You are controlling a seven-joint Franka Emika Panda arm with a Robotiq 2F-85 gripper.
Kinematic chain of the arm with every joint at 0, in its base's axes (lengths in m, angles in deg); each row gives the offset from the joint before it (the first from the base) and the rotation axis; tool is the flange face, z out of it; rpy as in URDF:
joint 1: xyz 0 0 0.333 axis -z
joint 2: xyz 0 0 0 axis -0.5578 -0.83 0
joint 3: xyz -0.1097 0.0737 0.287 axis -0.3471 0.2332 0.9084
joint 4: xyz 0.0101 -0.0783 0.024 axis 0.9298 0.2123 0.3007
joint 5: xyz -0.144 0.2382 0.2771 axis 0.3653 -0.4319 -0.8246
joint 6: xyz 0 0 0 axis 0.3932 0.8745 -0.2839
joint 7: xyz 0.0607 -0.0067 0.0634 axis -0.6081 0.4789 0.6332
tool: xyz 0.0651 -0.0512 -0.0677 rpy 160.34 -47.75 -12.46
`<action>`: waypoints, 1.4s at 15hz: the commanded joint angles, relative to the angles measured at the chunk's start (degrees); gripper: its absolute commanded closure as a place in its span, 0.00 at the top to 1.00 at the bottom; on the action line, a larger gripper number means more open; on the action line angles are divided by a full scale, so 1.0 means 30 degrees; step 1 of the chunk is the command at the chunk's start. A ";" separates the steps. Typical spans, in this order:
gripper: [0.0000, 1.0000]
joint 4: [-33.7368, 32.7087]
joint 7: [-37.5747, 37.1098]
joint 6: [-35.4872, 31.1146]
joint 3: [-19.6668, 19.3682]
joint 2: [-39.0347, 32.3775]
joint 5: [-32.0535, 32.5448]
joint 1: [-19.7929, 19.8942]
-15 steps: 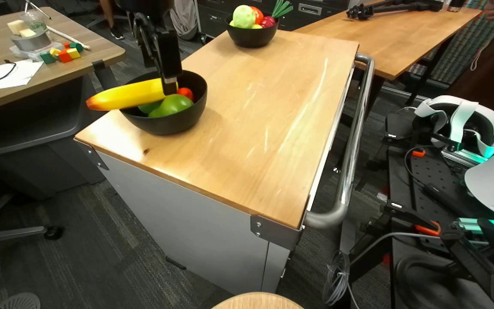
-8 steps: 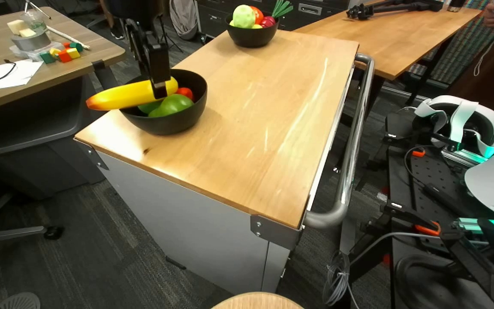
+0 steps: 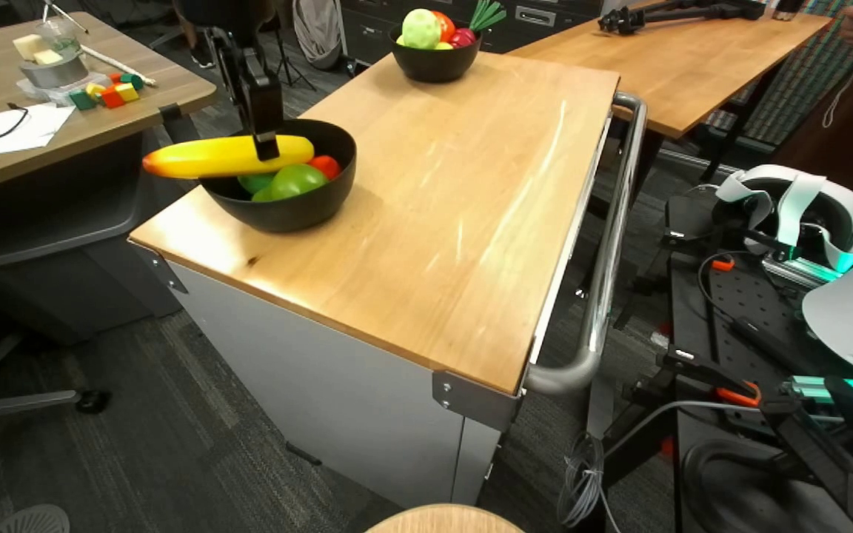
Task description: Remove the objects one at a time from the black bowls starting with the left bowl and place the objects on the table
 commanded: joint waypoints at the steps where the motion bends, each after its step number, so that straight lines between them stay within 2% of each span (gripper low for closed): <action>1: 0.16 -0.0478 -0.0314 0.0427 -0.0113 -0.0180 0.0143 -0.0076; 7: 0.16 0.3132 0.0472 0.0220 0.0538 0.4041 0.0575 -0.0216; 9: 0.06 0.4190 0.0779 0.0569 0.0740 0.5363 0.0489 -0.0264; 11: 0.01 0.5576 0.1211 0.0977 0.0849 0.6670 0.0528 -0.0319; 13: 0.08 0.6545 0.1528 0.1180 0.0786 0.7491 0.0839 -0.0430; 14: 0.10 0.7139 0.1806 0.0072 0.0676 0.7736 0.1230 -0.0399; 15: 0.32 0.7419 0.2241 -0.0532 0.0607 0.7803 0.1581 -0.0340; 17: 0.35 0.7691 0.2528 -0.2490 0.0295 0.7603 0.2561 -0.0214; 19: 0.49 0.7638 0.2757 -0.4724 0.0002 0.7262 0.3240 -0.0067; 21: 0.66 0.7118 0.2094 -0.7096 -0.0151 0.6626 0.2212 0.0138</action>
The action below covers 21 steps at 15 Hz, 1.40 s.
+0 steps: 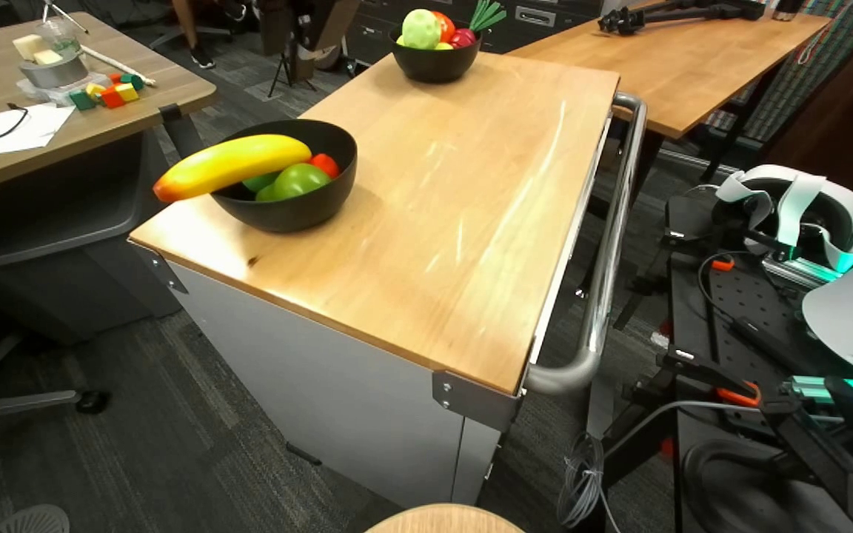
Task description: Remove the objects one at a time from the black bowls starting with the left bowl and place the objects on the table
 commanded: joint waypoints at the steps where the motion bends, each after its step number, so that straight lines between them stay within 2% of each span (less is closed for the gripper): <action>1: 0.74 -0.0490 -0.0363 -0.3742 -0.0237 -0.0704 -0.0915 0.0356; 3: 0.89 -0.0779 -0.0611 -0.5740 -0.0135 -0.1653 -0.2007 0.0557; 5: 1.00 -0.1303 -0.0807 -0.5907 -0.0049 -0.2632 -0.2642 0.0630; 12: 1.00 -0.3451 -0.2466 -0.4352 -0.0127 -0.5490 -0.2685 0.0533; 19: 1.00 -0.5177 -0.3284 -0.1464 0.0072 -0.6766 -0.2539 0.0272; 20: 0.96 -0.5372 -0.3391 -0.1203 0.0037 -0.6913 -0.2471 0.0205; 21: 0.74 -0.5473 -0.3435 -0.1024 0.0008 -0.7017 -0.2428 0.0175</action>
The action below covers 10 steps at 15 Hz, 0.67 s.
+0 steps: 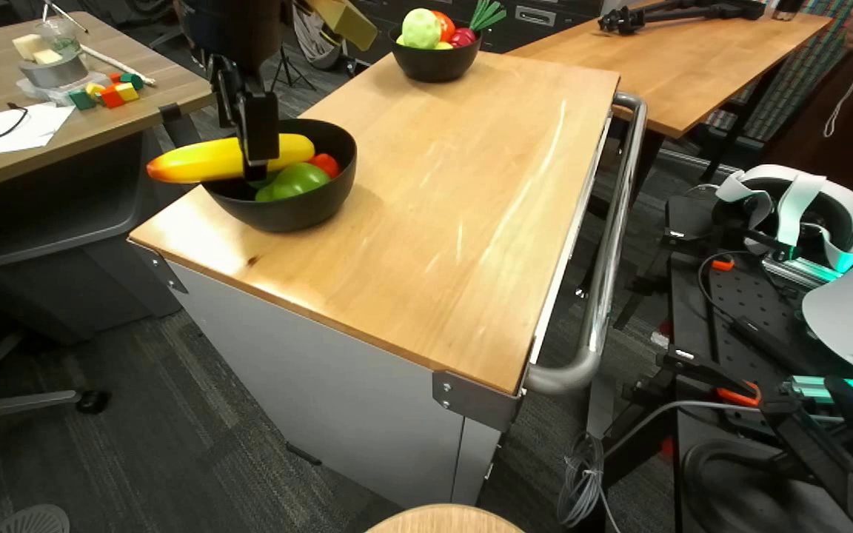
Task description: Remove the objects one at a time from the black bowls starting with the left bowl and place the objects on the table
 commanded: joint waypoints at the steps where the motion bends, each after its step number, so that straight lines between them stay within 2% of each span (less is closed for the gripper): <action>1: 0.71 -0.1235 -0.0504 0.1098 -0.0044 -0.0676 0.0234 -0.0245; 2: 0.71 -0.1335 -0.0505 0.1272 -0.0045 -0.0774 0.0239 -0.0253; 8: 0.22 -0.0926 -0.0469 0.1773 0.0010 -0.0228 0.0259 -0.0201; 10: 0.10 -0.0597 -0.0260 0.2106 0.0159 0.0261 0.0074 -0.0071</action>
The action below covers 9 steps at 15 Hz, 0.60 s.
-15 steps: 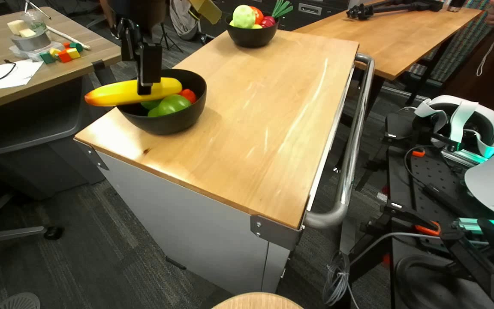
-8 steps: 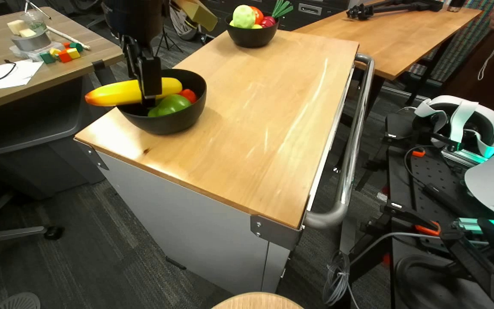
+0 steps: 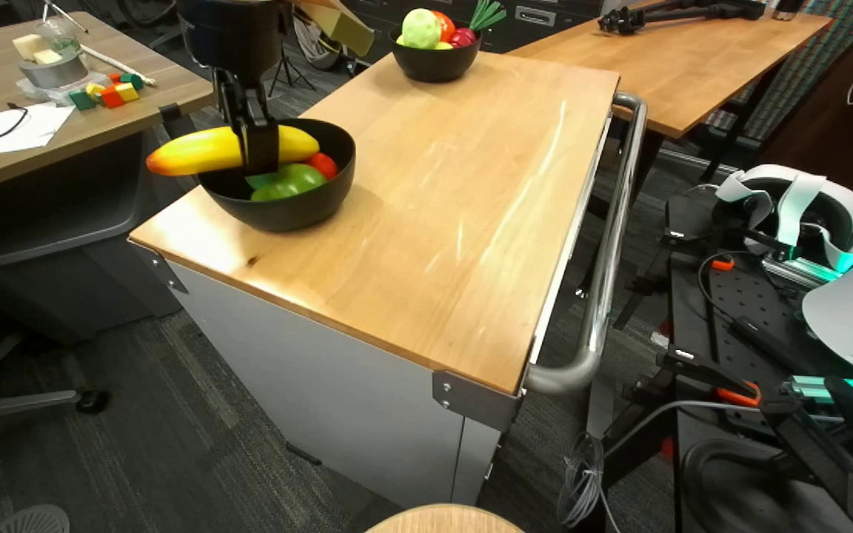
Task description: Remove the objects one at a time from the black bowls starting with the left bowl and place the objects on the table
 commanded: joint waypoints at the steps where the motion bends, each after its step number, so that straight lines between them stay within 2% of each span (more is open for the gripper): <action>1: 0.08 0.0422 0.0037 0.1072 0.0215 0.1208 0.0024 0.0048; 4: 0.00 0.1656 0.0336 0.1689 0.0394 0.2907 0.0202 -0.0016; 5: 0.05 0.2427 0.0654 0.1616 0.0588 0.3726 0.0146 0.0032; 9: 0.08 0.5740 0.1879 0.1523 0.1078 0.6448 -0.0080 -0.0021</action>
